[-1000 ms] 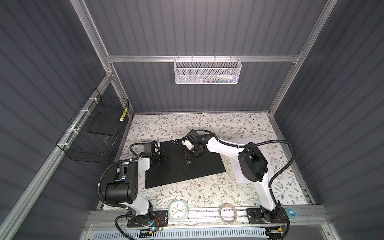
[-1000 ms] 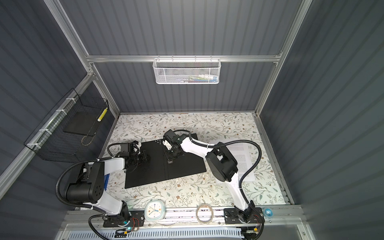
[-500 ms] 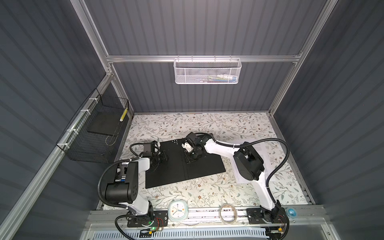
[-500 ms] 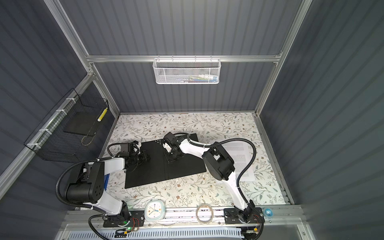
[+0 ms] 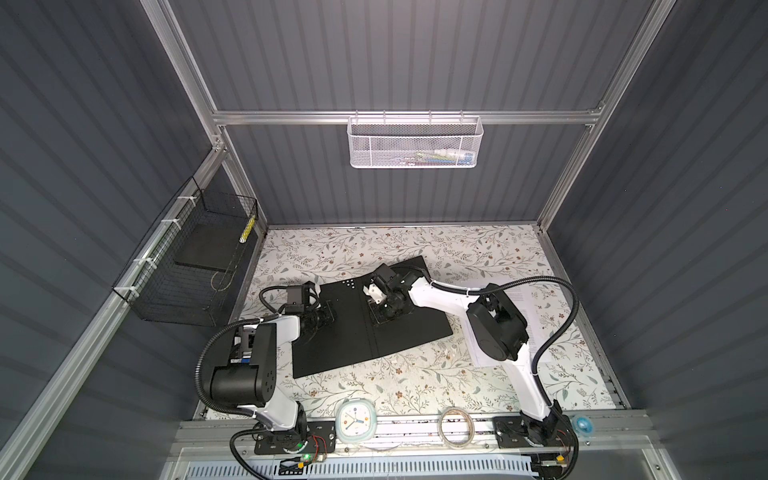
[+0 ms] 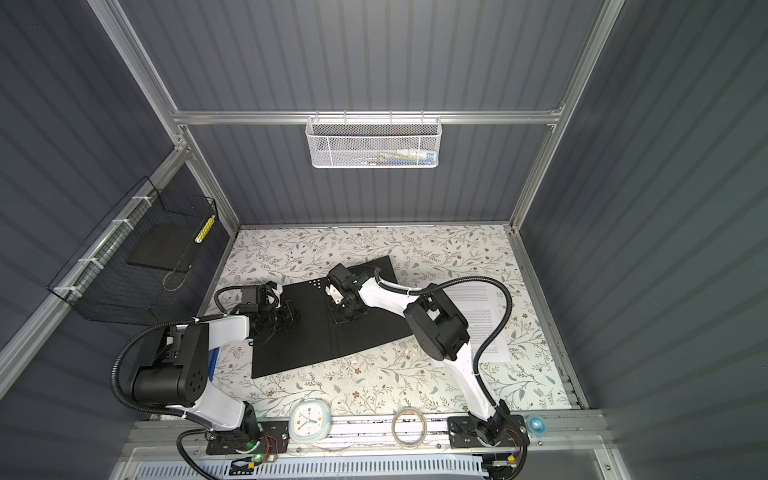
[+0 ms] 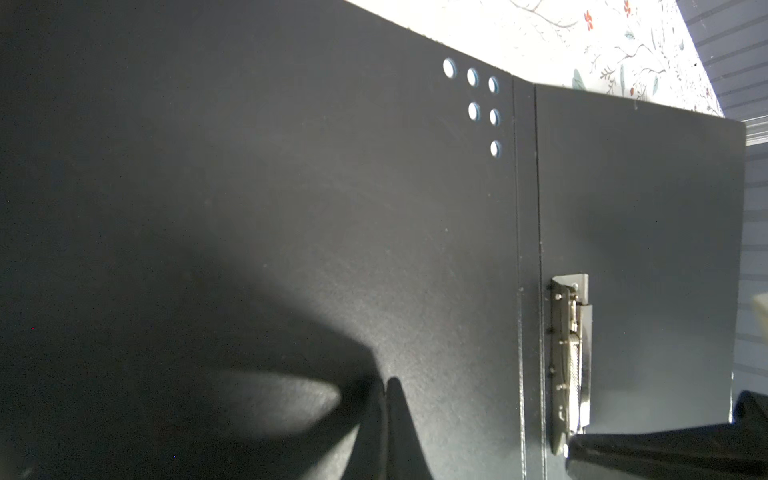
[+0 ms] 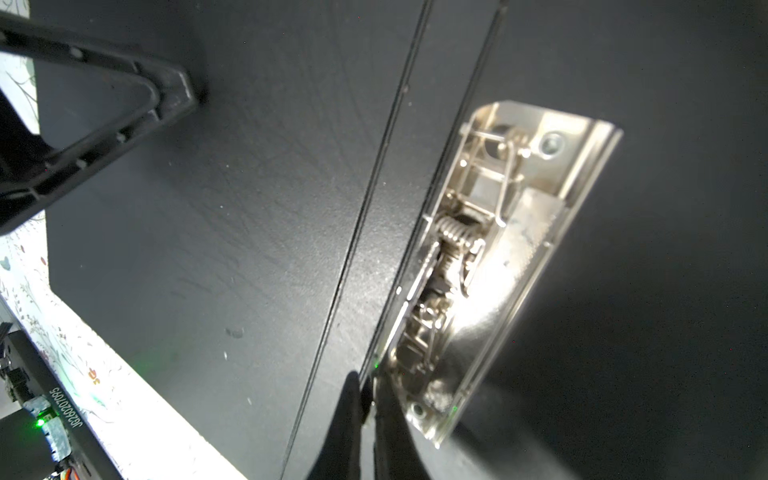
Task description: Put the files into the folder
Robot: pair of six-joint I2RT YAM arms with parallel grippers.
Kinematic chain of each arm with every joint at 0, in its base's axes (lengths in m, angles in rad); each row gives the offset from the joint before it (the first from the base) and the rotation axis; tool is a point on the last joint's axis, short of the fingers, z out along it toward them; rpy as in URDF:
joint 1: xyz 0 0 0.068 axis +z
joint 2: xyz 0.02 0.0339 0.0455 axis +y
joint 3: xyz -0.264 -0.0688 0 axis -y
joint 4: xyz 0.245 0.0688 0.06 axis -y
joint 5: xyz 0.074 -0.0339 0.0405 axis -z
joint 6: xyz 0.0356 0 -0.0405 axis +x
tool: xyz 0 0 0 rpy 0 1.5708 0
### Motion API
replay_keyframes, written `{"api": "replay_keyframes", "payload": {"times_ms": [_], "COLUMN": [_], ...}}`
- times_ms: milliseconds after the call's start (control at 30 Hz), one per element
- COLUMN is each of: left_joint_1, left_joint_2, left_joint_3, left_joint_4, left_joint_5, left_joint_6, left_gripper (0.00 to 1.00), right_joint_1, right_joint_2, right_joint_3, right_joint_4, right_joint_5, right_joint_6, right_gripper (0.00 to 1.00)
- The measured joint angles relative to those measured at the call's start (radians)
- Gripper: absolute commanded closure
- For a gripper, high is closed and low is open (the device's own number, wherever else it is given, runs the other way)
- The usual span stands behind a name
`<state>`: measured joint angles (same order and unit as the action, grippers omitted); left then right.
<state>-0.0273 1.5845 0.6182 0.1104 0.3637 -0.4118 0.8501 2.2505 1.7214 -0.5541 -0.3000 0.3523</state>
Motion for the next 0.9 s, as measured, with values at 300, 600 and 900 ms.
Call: {"api": "replay_keyframes", "payload": {"times_ms": [300, 600, 900], "left_joint_1": [0.0, 0.0, 0.0], "left_joint_2": [0.0, 0.0, 0.0], "left_joint_3": [0.0, 0.0, 0.0], "left_joint_4": [0.0, 0.0, 0.0], "left_joint_5": [0.0, 0.0, 0.0], "left_joint_6": [0.0, 0.0, 0.0], "left_gripper": [1.0, 1.0, 1.0], "right_joint_1": [0.004, -0.006, -0.021], "right_joint_2": [-0.026, -0.077, -0.082], "right_joint_3": [-0.027, -0.087, -0.087], "right_joint_4": [0.022, 0.048, 0.071], "right_joint_5": [0.02, 0.032, 0.035], "right_joint_6": [-0.016, 0.0, 0.002], "right_gripper": [0.8, 0.76, 0.66]}}
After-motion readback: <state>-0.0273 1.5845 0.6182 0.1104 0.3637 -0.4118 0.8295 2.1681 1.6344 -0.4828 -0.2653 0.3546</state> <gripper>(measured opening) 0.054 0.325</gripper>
